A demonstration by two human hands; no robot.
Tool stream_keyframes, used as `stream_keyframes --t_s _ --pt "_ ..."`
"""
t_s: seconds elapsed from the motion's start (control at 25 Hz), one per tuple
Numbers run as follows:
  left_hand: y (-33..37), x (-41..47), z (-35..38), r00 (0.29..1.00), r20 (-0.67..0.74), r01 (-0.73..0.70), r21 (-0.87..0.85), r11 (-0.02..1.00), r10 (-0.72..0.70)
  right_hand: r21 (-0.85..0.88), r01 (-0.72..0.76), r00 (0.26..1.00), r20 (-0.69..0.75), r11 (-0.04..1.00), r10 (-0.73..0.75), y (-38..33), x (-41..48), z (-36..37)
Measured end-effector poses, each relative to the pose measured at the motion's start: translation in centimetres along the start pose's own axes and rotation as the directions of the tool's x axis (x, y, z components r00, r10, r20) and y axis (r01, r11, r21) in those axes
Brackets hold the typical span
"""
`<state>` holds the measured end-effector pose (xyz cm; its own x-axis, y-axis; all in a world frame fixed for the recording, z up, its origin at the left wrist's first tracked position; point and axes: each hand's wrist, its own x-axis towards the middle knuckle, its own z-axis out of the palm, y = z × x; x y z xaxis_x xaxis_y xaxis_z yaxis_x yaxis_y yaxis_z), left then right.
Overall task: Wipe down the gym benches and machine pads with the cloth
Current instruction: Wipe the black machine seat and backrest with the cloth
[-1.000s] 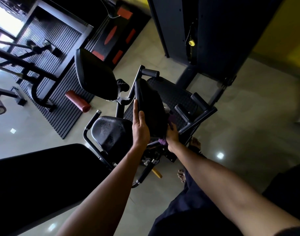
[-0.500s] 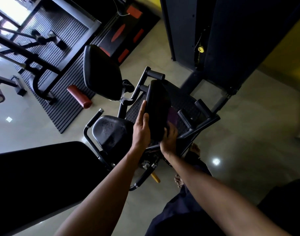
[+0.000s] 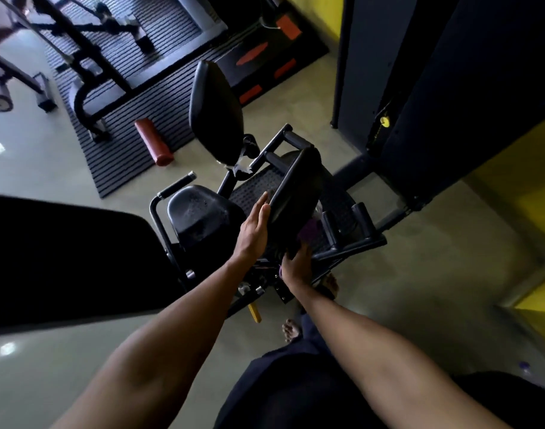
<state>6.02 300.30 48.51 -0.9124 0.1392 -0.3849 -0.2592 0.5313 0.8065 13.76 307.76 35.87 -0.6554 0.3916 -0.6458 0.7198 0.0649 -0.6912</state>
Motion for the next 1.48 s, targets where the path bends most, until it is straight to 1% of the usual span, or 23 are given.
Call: stream_keyframes --t_s 0.08,0.16,0.2,0.28,0.36,0.4,0.48,0.6,0.72,0.84,1.0,1.04,1.08,1.16,1.2,1.24,1.32,1.36,1.4,1.48 --pt "-1.6 -1.6 -0.3 0.998 -0.035 0.052 -0.068 0.996 -0.054 -0.104 0.046 0.999 -0.004 0.994 -0.047 -1.0 -2.3 -1.2" --pt "-4.0 -3.6 -0.7 0.989 -0.082 0.115 -0.133 0.984 -0.127 -0.141 0.107 0.993 0.069 0.984 -0.098 -0.7 -3.8 -1.9" --pt "-5.3 -4.6 -0.8 0.980 -0.100 0.157 -0.152 0.976 -0.173 -0.126 0.115 0.989 0.112 0.985 -0.101 -0.6 -4.5 -2.1" --pt "-8.0 -6.7 -0.9 0.947 -0.147 0.256 -0.188 0.948 -0.285 -0.113 0.106 0.975 0.209 0.988 -0.080 -0.6 -5.7 -1.7" --pt "-10.2 -8.5 -1.0 0.910 -0.169 0.347 -0.189 0.919 -0.379 -0.183 0.143 0.963 0.251 0.973 -0.095 0.0 -5.9 -0.9" --pt "-11.2 -9.2 -1.0 0.893 -0.176 0.384 -0.181 0.906 -0.414 -0.261 0.187 0.956 0.269 0.947 -0.114 0.0 -6.0 -0.5" --pt "-13.3 -10.6 -1.2 0.858 -0.185 0.450 -0.179 0.875 -0.479 -0.423 0.283 0.930 0.341 0.861 -0.138 -0.3 -6.2 0.5" --pt "-14.9 -11.7 -1.6 0.822 -0.216 0.495 -0.186 0.849 -0.527 -0.537 0.402 0.870 0.478 0.741 -0.125 -1.0 -6.1 1.8" --pt "-15.7 -11.4 -2.4 0.758 -0.288 0.518 -0.277 0.809 -0.585 -0.566 0.556 0.778 0.613 0.609 -0.140 -2.3 -5.3 3.9" --pt "-17.1 -10.2 -2.8 0.707 -0.329 0.523 -0.351 0.777 -0.625 -0.544 0.699 0.672 0.721 0.465 -0.167 -3.1 -3.6 6.5" --pt "-20.5 -7.4 -2.5 0.649 -0.374 0.499 -0.448 0.742 -0.663 -0.480 0.823 0.559 0.776 0.302 -0.291 -2.8 -0.6 9.9" --pt "-22.0 -6.5 -2.4 0.634 -0.377 0.499 -0.469 0.729 -0.676 -0.489 0.838 0.544 0.782 0.240 -0.304 -2.4 0.2 11.1" --pt "-23.5 -5.6 -2.3 0.624 -0.381 0.499 -0.479 0.723 -0.683 -0.511 0.846 0.531 0.787 0.150 -0.313 -1.7 1.3 12.1" --pt "-26.3 -3.8 -1.7 0.598 -0.393 0.505 -0.492 0.709 -0.699 -0.526 0.845 0.476 0.822 -0.096 -0.312 0.0 3.4 13.9" --pt "-27.3 -3.2 -1.5 0.586 -0.405 0.508 -0.492 0.707 -0.702 -0.498 0.846 0.428 0.847 -0.191 -0.315 1.0 4.2 14.4" --pt "-28.2 -2.7 -1.4 0.579 -0.416 0.505 -0.492 0.709 -0.701 -0.455 0.850 0.362 0.870 -0.265 -0.334 2.2 5.1 14.9" --pt "-29.6 -2.2 -0.8 0.575 -0.447 0.479 -0.495 0.725 -0.685 -0.351 0.856 0.203 0.903 -0.380 -0.378 3.9 6.2 15.8" --pt "-30.3 -2.1 -0.5 0.574 -0.456 0.468 -0.498 0.730 -0.680 -0.309 0.854 0.135 0.908 -0.418 -0.396 4.0 6.4 16.9" --pt "-30.7 -2.0 -0.4 0.568 -0.461 0.467 -0.502 0.728 -0.682 -0.274 0.857 0.088 0.912 -0.437 -0.400 3.7 6.6 18.3" --pt "-31.3 -1.7 0.0 0.548 -0.468 0.460 -0.525 0.716 -0.694 -0.211 0.866 0.042 0.934 -0.454 -0.354 2.3 6.9 21.2"
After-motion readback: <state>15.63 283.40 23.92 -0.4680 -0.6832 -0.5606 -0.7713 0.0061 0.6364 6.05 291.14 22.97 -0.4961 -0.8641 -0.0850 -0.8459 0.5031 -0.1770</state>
